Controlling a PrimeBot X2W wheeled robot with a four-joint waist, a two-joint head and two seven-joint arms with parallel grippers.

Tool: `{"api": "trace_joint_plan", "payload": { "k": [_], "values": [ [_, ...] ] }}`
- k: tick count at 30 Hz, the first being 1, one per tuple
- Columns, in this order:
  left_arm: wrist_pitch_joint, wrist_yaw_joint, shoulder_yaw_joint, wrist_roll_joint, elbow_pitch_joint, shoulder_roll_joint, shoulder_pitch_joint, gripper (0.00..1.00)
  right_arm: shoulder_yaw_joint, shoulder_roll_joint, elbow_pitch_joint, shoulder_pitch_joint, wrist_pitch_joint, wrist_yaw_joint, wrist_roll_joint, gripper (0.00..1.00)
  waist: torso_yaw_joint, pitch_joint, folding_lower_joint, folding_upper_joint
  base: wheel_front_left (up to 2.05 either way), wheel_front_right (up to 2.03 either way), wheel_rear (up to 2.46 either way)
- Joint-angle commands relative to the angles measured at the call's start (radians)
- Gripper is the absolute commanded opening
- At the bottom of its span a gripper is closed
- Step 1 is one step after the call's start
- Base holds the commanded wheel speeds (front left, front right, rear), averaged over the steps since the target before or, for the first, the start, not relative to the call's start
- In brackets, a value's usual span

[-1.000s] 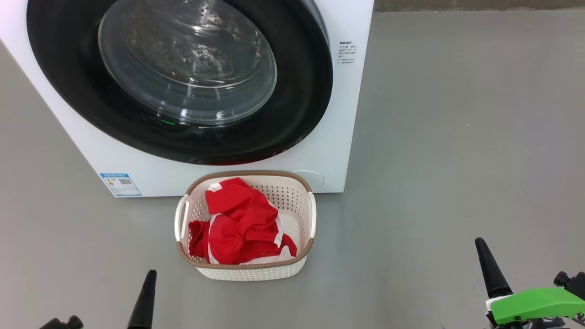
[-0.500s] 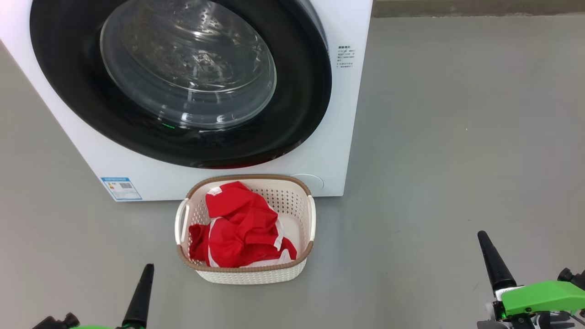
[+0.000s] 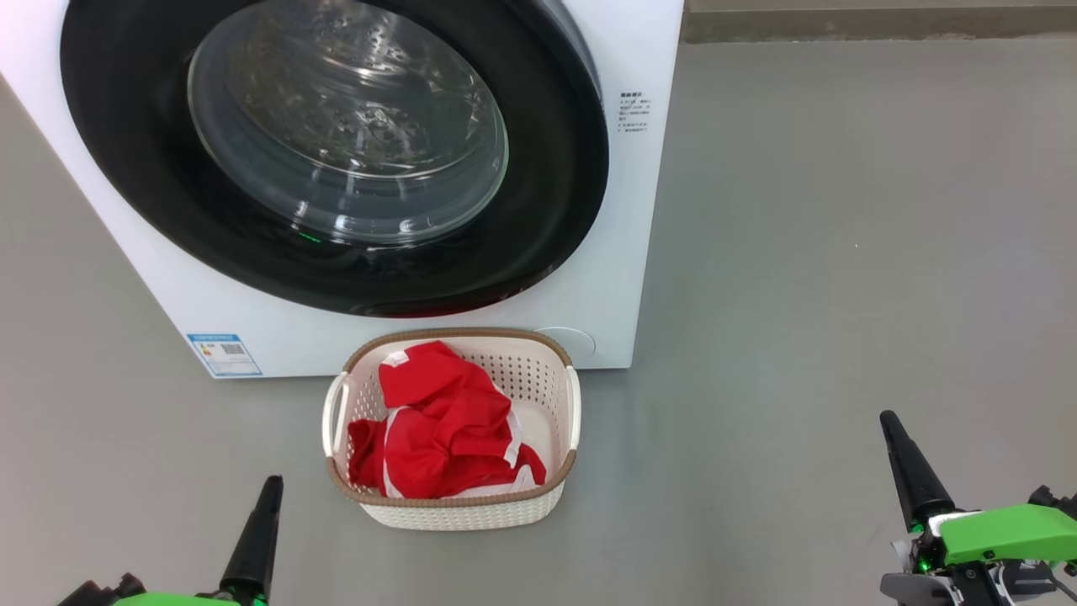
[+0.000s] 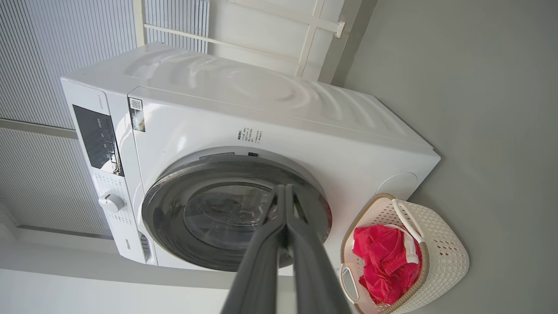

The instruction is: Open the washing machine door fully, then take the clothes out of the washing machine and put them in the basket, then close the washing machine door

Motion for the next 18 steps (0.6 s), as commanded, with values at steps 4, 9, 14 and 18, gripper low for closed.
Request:
{"api": "trace_joint_plan", "payload": {
  "k": [4,9,14,18],
  "values": [
    [0.019,-0.007,0.043,-0.059,-0.02,0.008,-0.053,0.0,0.012,-0.019,-0.03,-0.062,0.02,-0.001,0.063,0.0,-0.001,-0.004,0.0,-0.0001,0.0,0.0,0.0],
    [0.031,-0.007,0.048,-0.099,-0.02,0.006,-0.058,0.0,0.009,-0.02,-0.031,-0.068,0.032,-0.001,0.104,0.0,-0.001,-0.008,0.0,-0.0001,0.0,0.0,0.0],
    [0.036,-0.007,0.051,-0.111,-0.019,0.005,-0.059,0.0,0.007,-0.019,-0.031,-0.071,0.038,-0.001,0.116,0.0,-0.001,-0.009,0.0,-0.0001,0.0,0.0,0.0],
    [0.037,-0.007,0.052,-0.11,-0.019,0.004,-0.059,0.0,0.005,-0.017,-0.031,-0.071,0.039,-0.001,0.115,0.0,-0.001,-0.009,0.0,-0.0001,0.0,0.0,0.0]
  ]
}}
